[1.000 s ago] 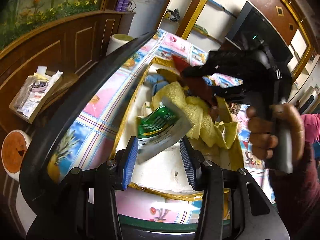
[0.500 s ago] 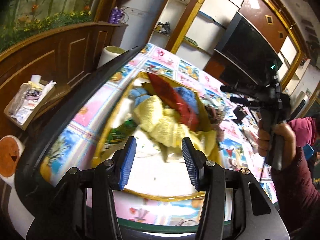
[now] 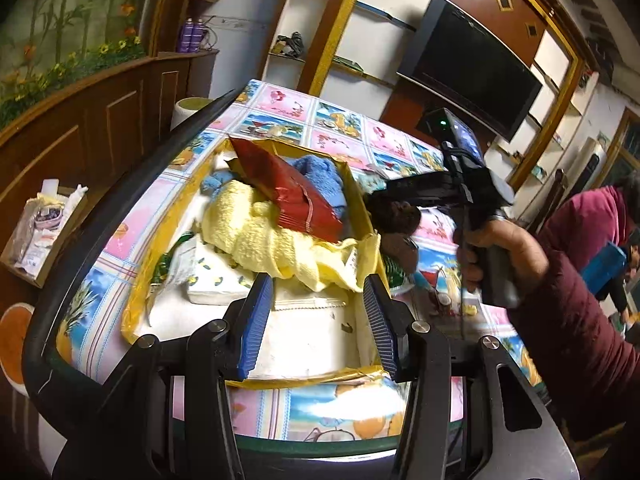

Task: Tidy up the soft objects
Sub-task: 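Release the red bag into the box and grasp the brown fuzzy ball with the right tool, then lift the brown fuzzy ball with the right tool while the left tool reaches for the pink fuzzy ball, then grasp the pink fuzzy ball with the left tool while the right tool holds the brown ball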

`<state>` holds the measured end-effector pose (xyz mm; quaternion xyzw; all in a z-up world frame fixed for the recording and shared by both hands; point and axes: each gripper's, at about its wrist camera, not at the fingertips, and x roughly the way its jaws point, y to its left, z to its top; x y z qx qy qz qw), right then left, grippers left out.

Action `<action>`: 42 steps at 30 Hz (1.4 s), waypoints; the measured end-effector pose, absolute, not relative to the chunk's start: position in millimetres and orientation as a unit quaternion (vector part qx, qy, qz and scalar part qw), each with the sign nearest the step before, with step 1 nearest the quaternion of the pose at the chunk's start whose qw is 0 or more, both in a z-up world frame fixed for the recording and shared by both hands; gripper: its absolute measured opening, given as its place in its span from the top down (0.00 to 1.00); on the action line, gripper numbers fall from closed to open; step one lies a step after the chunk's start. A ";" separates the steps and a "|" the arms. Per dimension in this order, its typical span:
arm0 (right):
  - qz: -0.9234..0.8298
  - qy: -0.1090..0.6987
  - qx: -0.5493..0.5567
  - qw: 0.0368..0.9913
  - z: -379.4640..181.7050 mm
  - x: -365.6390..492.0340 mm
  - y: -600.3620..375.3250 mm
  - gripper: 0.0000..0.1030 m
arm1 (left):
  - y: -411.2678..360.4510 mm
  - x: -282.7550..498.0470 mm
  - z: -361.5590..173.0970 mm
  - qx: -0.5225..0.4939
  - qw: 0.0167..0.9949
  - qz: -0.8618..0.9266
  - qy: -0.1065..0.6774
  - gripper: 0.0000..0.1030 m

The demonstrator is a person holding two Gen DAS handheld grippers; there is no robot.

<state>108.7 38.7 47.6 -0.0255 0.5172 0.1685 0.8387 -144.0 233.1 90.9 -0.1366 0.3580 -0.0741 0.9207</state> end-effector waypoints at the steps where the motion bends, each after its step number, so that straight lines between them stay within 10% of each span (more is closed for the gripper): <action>1: 0.174 0.521 -0.031 0.835 47.2 101.5 34.7 0.57 | 230.2 -142.8 91.0 -0.133 0.920 -0.079 0.359 0.54; 31: 0.185 0.465 0.011 0.866 50.0 -22.8 -140.7 0.34 | 30.1 -39.1 28.8 0.101 0.861 -0.189 0.461 0.54; 42: 0.210 0.469 0.001 0.858 37.5 -32.5 -138.4 0.32 | 29.3 -25.7 17.1 0.094 0.860 -0.184 0.467 0.35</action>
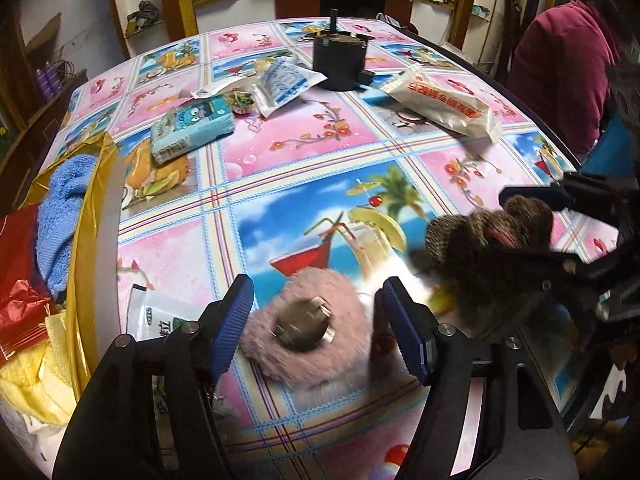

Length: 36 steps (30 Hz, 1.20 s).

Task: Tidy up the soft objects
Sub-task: 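Grasp the pink fuzzy ball with the left tool while the right tool holds the brown ball, then carry both fuzzy balls over the box and open both tools to drop them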

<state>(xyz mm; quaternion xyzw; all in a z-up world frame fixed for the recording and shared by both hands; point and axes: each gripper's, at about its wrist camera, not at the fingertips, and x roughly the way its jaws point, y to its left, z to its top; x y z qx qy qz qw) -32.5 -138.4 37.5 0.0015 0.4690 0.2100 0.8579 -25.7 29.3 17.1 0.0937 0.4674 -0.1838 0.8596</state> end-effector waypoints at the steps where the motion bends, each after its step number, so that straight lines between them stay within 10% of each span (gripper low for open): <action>1: 0.212 0.471 0.002 0.856 36.2 -32.4 -136.8 0.32 | 30.4 -24.5 17.4 0.092 0.860 -0.179 0.468 0.35; 7: 0.213 0.475 -0.009 0.854 32.6 -37.2 -128.9 0.32 | 34.9 -28.4 17.1 0.090 0.864 -0.176 0.463 0.35; 14: 0.198 0.466 -0.017 0.862 35.2 -41.6 -125.3 0.39 | 23.3 -43.9 21.7 0.089 0.861 -0.206 0.457 0.66; 36: 0.333 0.412 -0.006 0.848 107.2 -56.4 -17.6 0.43 | 235.1 -105.3 79.5 -0.176 0.901 -0.041 0.394 0.66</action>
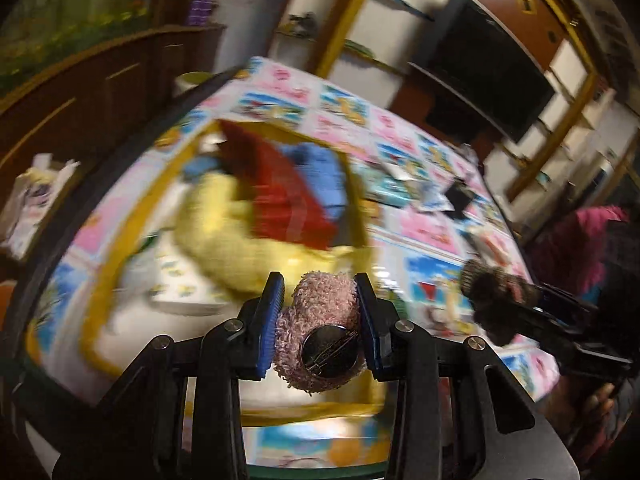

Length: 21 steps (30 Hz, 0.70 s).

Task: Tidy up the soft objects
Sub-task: 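Carry both fuzzy balls over the box and open both tools to drop them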

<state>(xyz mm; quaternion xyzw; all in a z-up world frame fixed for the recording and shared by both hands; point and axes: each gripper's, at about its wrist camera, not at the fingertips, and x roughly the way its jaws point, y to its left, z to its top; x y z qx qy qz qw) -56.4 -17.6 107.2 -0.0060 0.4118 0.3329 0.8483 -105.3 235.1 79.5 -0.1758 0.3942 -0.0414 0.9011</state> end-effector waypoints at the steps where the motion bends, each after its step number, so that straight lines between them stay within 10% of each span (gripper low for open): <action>1: 0.343 0.410 -0.012 0.845 108.5 -57.8 -4.2 0.43 | 243.1 -106.4 75.9 -0.179 0.900 -0.027 0.396 0.66; 21: 0.390 0.419 -0.082 0.816 82.7 -49.8 120.6 0.39 | 296.6 -120.4 70.4 -0.227 0.901 0.008 0.370 0.49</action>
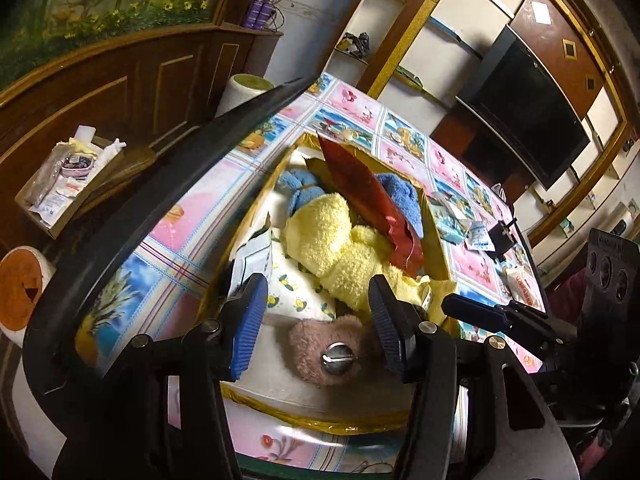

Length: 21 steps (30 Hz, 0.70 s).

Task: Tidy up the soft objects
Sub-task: 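Carry both fuzzy balls over the box and open both tools to drop them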

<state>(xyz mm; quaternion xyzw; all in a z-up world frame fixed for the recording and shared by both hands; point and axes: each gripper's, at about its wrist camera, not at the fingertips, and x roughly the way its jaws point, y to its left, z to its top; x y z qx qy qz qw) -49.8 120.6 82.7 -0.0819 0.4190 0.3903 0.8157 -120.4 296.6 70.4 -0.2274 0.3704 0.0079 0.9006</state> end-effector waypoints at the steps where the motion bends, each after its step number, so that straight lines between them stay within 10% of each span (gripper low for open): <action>1: 0.388 0.418 -0.079 0.817 83.5 -49.7 119.4 0.38 | 296.0 -120.6 71.2 -0.227 0.901 0.009 0.369 0.49; 21: 0.268 0.450 0.026 0.852 71.7 -4.4 20.4 0.37 | 258.0 -125.7 93.5 -0.216 0.910 -0.034 0.353 0.49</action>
